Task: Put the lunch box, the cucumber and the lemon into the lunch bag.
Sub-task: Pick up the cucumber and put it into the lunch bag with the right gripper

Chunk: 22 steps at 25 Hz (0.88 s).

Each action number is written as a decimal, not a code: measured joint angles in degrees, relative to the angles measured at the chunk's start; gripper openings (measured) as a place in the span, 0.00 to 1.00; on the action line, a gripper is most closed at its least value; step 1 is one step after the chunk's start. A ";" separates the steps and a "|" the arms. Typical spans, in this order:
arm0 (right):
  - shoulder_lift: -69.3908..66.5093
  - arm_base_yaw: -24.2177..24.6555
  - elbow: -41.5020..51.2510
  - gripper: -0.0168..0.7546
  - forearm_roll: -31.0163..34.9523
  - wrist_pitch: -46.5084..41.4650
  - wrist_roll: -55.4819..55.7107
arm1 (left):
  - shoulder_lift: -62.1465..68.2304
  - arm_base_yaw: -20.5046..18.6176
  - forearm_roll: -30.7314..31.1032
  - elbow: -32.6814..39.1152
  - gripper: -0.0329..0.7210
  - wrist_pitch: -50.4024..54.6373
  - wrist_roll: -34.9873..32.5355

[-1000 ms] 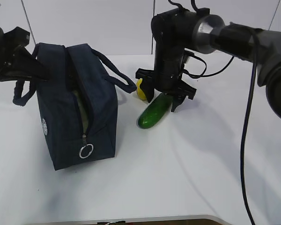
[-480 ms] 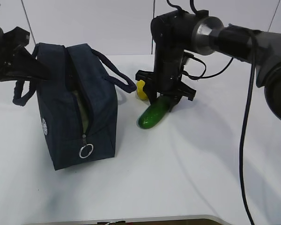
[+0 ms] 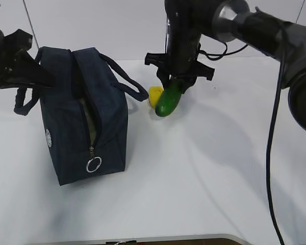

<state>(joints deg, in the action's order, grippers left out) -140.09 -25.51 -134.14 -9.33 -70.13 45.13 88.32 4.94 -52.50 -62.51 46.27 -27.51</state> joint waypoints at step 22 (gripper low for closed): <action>3.45 0.12 -17.11 0.48 29.51 -2.06 -35.61 | 0.00 0.00 0.00 0.00 0.04 0.34 0.00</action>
<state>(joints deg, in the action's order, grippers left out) -136.64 -25.39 -151.25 20.18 -72.19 9.52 88.32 4.94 -52.50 -62.51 46.61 -27.51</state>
